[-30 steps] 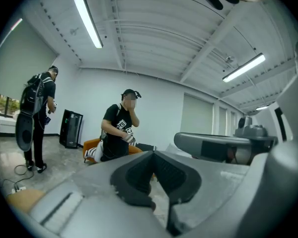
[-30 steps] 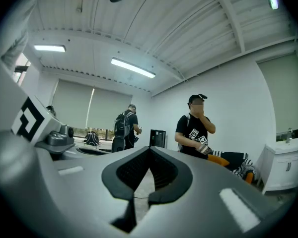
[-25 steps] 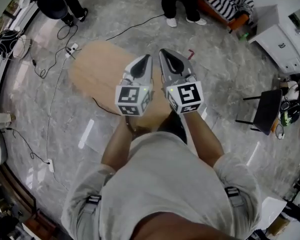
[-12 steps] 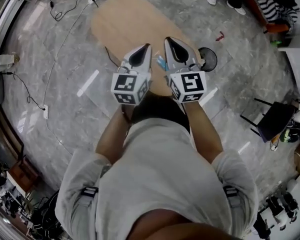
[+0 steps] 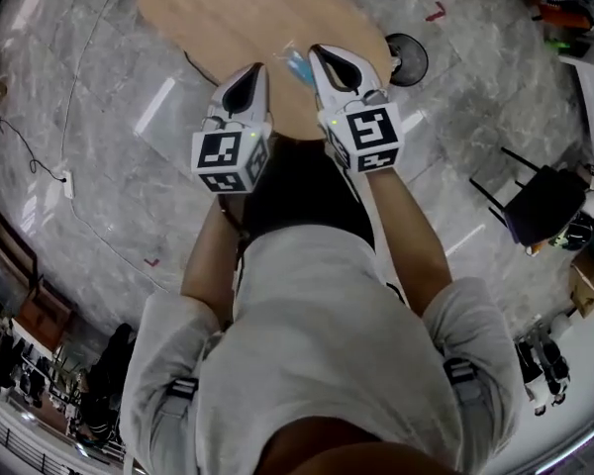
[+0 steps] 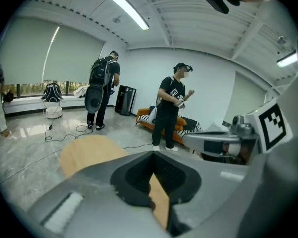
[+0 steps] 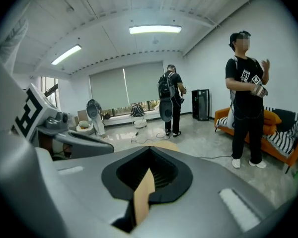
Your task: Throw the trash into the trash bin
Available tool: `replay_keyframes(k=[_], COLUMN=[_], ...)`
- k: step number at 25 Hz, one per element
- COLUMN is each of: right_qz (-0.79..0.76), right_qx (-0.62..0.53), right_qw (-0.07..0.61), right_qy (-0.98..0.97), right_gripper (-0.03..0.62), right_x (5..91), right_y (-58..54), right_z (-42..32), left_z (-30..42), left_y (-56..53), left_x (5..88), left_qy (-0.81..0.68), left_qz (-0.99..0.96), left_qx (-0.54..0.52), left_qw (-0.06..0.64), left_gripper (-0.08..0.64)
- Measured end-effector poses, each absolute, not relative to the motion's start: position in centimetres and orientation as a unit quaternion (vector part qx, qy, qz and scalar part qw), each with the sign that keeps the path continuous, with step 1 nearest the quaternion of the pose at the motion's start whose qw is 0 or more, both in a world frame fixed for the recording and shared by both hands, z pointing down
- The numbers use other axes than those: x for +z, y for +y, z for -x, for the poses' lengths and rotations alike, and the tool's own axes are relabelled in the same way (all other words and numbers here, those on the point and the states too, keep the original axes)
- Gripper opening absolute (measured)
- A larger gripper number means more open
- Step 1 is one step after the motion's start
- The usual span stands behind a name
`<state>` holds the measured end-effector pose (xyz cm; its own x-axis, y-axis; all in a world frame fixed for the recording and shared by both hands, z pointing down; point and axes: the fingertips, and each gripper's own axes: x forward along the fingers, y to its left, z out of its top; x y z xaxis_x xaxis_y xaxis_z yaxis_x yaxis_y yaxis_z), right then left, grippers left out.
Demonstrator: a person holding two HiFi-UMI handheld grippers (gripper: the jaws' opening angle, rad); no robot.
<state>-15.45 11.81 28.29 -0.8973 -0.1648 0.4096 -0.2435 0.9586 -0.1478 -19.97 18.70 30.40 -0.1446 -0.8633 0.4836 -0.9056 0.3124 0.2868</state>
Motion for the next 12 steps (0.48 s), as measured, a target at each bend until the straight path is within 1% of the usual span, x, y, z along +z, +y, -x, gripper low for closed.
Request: replay_keyframes(k=[4,8,12], right_qz=[-0.098,-0.094,-0.088], right_qx=[0.114,0.125,0.135], right_qw=[0.252,0.287,0.316], right_qy=[-0.956,-0.945,-0.935], right_gripper=[0.008,0.008,0.008], right_x=[35.0,40.7,45.2], right_y=[12.8,13.8,15.6], right_z=[14.9,14.0,13.0], left_z=[18.9,18.5,17.5], left_y=[20.6,22.3,23.0], left_x=[36.6,41.2,45.4], left_qy=[-0.749,-0.758,-0.744], left_qz=[-0.568,-0.538,-0.54], left_qx=[0.045,0.033,0.043], left_qw=[0.339,0.368,0.39], left_gripper=[0.017,0.018,0.018])
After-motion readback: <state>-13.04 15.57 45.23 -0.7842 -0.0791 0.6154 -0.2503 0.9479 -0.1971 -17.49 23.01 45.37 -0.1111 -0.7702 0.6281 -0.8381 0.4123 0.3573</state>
